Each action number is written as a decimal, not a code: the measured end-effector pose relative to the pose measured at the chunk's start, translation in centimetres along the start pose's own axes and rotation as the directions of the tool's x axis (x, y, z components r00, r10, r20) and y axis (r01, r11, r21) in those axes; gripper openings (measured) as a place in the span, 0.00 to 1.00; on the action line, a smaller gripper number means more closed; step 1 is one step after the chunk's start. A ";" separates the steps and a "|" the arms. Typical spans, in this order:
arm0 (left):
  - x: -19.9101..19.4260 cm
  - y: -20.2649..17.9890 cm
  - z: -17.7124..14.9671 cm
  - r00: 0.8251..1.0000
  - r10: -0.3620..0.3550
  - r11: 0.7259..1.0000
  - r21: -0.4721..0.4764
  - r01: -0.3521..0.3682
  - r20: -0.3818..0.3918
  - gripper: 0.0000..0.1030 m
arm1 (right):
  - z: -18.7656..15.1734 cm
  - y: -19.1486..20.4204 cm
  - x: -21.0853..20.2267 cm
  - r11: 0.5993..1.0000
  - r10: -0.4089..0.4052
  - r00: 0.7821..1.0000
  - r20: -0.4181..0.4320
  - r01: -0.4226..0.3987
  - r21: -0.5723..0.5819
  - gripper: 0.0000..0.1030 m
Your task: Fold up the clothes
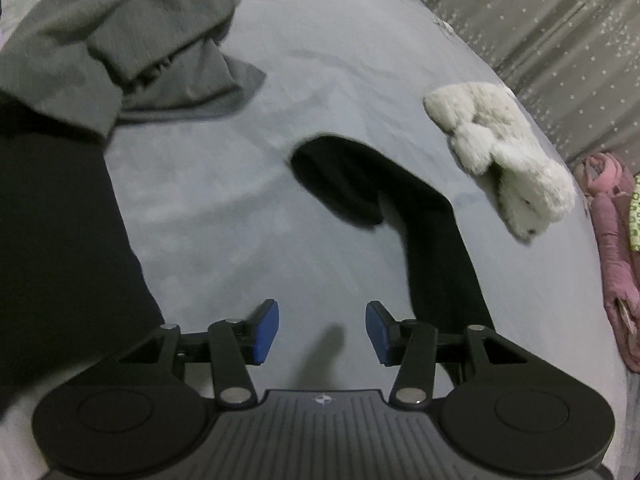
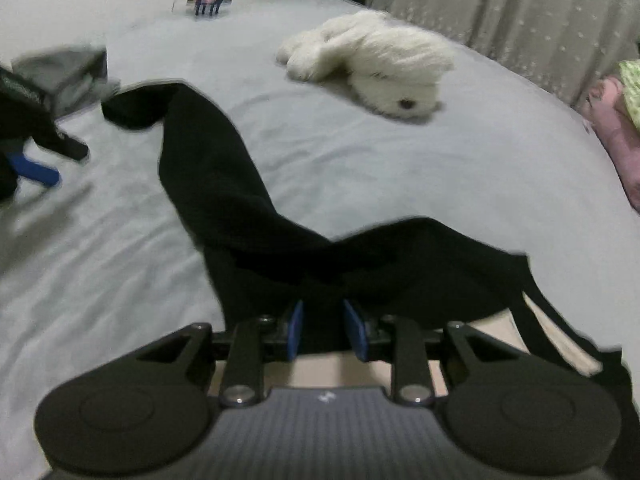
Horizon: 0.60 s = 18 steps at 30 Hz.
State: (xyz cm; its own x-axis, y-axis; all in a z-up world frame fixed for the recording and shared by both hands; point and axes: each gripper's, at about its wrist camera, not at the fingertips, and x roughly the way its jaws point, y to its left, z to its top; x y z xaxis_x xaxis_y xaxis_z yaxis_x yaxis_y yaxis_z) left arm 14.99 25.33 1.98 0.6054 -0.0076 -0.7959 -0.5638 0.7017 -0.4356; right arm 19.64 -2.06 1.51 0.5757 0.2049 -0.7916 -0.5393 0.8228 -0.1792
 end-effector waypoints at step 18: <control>0.6 1.0 2.0 0.999 -0.019 0.997 0.077 0.017 0.028 0.48 | 7.2 -3.7 6.6 0.956 -0.021 0.998 0.065 0.000 0.294 0.26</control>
State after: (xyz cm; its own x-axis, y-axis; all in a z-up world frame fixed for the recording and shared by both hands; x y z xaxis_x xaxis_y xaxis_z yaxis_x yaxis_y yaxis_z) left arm 15.91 27.50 1.91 0.6315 -0.0010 -0.7754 -0.5087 0.7541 -0.4153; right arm 29.83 0.06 1.17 0.6257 0.2221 -0.7477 -0.3341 0.9425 0.0004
